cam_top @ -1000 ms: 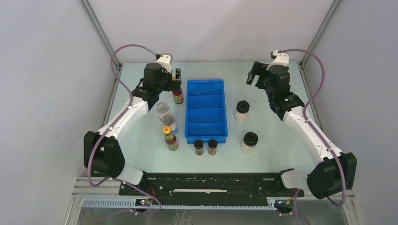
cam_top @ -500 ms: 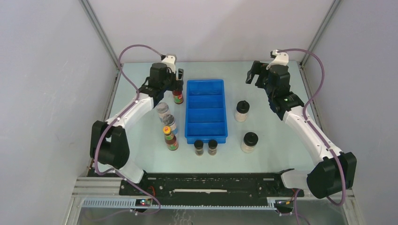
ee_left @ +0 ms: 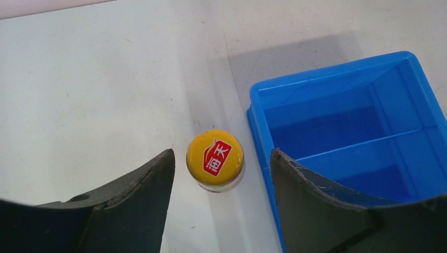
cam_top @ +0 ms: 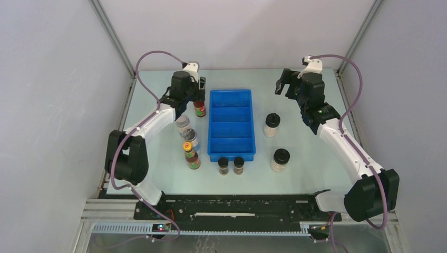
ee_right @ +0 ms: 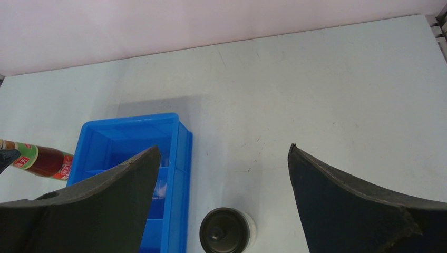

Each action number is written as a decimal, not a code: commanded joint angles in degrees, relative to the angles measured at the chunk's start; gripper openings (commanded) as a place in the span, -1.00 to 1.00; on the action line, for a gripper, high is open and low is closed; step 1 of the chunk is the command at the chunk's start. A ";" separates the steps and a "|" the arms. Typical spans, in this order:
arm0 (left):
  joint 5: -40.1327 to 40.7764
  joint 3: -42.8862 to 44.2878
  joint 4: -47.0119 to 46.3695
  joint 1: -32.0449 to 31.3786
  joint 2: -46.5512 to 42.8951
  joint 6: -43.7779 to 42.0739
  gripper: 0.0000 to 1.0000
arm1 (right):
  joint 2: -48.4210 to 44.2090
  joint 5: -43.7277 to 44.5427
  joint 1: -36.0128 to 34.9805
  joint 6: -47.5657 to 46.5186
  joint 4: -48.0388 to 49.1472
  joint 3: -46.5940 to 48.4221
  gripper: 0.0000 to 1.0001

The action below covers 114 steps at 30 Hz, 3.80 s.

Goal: Organize the condiment bottles
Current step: Pick up the bottle from the center of the board, then place the bottle in the storage box.

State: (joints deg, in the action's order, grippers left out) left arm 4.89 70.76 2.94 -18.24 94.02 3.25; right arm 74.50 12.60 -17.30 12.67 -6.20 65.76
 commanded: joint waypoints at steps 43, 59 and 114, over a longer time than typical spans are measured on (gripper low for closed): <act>5.58 4.57 -5.21 -0.92 -4.99 -0.89 -1.00 | -1.36 -1.75 -0.72 -0.54 0.63 1.94 0.99; 5.60 7.91 -3.85 -1.10 -7.83 -1.80 -1.00 | -3.97 -1.74 -1.29 -0.36 0.13 1.01 0.99; 5.44 28.03 6.21 -9.93 -2.05 -3.07 -1.00 | -8.67 0.59 -1.32 0.60 0.22 -3.04 0.99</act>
State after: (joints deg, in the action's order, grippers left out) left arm 9.52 91.74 15.77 -27.07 92.01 1.45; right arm 67.72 12.16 -19.09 12.84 -7.46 63.13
